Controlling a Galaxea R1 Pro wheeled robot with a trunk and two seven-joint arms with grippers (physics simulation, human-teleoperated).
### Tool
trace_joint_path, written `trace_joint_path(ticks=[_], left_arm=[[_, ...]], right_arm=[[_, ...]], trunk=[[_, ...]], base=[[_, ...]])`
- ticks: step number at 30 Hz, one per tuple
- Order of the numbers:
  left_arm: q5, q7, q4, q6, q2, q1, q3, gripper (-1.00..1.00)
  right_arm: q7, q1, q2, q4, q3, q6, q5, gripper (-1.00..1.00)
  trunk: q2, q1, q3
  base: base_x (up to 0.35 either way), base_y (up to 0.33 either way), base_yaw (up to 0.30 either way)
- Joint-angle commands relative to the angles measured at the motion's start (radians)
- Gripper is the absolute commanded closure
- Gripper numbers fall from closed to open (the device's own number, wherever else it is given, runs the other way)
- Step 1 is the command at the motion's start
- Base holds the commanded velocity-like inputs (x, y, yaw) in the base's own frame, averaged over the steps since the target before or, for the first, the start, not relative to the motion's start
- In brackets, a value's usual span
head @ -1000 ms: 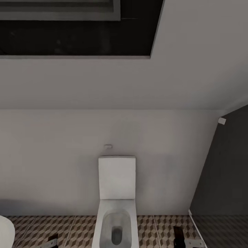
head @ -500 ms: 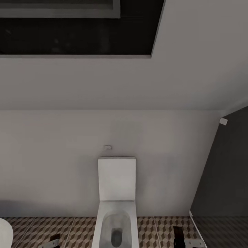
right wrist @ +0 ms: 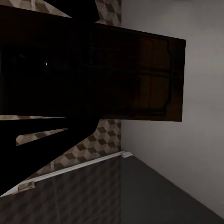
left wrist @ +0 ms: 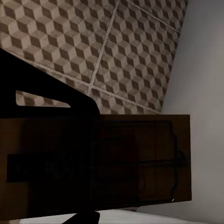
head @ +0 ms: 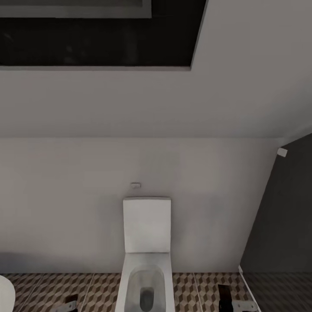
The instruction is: Take the four mousetraps from the cabinet in the bathroom and place them on the bathroom floor. Make sure all four end up on the same floor surface, and ensure that at least two of them are either under or directly next to the same bathroom sink.
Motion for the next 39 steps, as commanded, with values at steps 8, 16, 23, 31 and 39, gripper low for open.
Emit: trace_joint_path(ticks=[8,16,23,31,39], left_arm=[[0.001,0.014,0.0,-0.005,-0.006,0.0,-0.005,1.0],[0.001,0.016,0.0,-0.005,-0.006,0.0,-0.004,1.0],[0.001,0.016,0.0,-0.005,-0.006,0.0,-0.003,1.0],[0.001,0.016,0.0,-0.006,-0.006,0.0,-0.004,1.0],[-0.001,0.016,0.001,-0.005,-0.015,0.0,-0.005,1.0]], right_arm=[[-0.004,-0.001,0.001,0.004,0.003,-0.005,0.002,1.0],[-0.004,-0.001,0.002,0.004,0.003,-0.005,0.002,1.0],[-0.004,-0.001,0.002,0.004,0.003,-0.005,0.002,1.0],[-0.004,-0.001,0.002,0.004,0.003,-0.005,0.005,1.0],[-0.004,-0.001,0.002,0.004,0.003,-0.005,0.004,1.0]], trunk=[[-0.057,0.031,-0.026],[-0.113,0.062,-0.051],[-0.162,0.089,-0.073],[-0.218,0.119,-0.098],[-0.274,0.15,-0.123]], base=[[0.0,0.0,0.0],[0.0,0.0,0.0],[0.0,0.0,0.0],[0.0,0.0,0.0],[0.0,0.0,0.0]])
